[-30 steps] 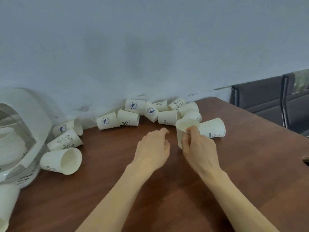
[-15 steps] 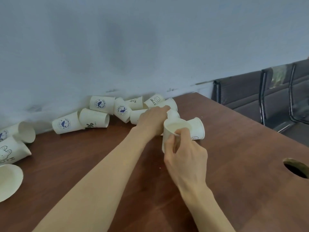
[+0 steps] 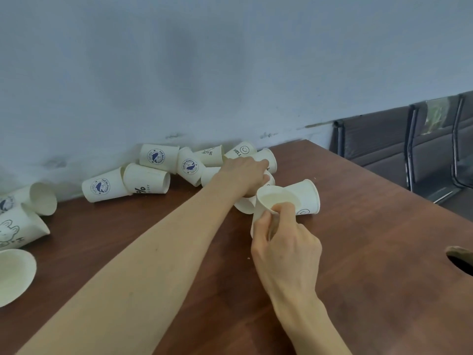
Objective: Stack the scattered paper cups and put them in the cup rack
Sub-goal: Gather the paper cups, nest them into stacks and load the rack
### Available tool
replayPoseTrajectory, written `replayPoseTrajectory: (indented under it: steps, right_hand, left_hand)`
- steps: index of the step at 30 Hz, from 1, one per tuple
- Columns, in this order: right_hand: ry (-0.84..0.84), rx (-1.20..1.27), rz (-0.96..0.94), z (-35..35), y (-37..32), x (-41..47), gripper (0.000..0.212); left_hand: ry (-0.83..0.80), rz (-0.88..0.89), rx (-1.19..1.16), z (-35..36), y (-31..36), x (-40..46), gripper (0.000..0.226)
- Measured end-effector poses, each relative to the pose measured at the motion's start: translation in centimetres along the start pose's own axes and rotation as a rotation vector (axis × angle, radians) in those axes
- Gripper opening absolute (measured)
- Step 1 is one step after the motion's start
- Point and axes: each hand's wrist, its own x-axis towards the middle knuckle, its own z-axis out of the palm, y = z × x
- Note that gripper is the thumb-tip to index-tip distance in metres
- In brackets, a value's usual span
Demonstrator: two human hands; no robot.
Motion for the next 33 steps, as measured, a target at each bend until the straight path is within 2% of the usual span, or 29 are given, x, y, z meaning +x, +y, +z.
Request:
replayPoseTrajectory:
  steps: [6, 11, 17, 23, 27, 33]
  right_hand:
    - [-0.004, 0.01, 0.006, -0.1, -0.2, -0.1, 0.009]
    - [-0.015, 0.038, -0.043, -0.1, -1.0, -0.3, 0.01]
    - [-0.113, 0.111, -0.131, 0.2, -1.5, -0.8, 0.019]
    - [-0.192, 0.192, -0.172, -0.3, -2.0, -1.4, 0.009]
    - [-0.163, 0.177, -0.254, -0.6, -2.6, -1.9, 0.021]
    - [-0.054, 0.243, -0.5, -1.5, -7.7, -2.5, 0.024]
  left_hand:
    - [0.054, -0.057, -0.115, -1.5, -1.2, -3.4, 0.024]
    - [0.204, -0.153, -0.27, -3.3, -2.5, -7.3, 0.025]
    - [0.352, -0.288, -0.402, -4.7, -4.1, -14.0, 0.022]
    - [0.444, -0.408, -0.469, -4.2, -5.8, -22.0, 0.02]
    - [0.489, -0.462, -0.492, -4.5, -7.6, -27.5, 0.02]
    - [0.553, -0.52, -0.466, -5.7, -10.6, -32.9, 0.02]
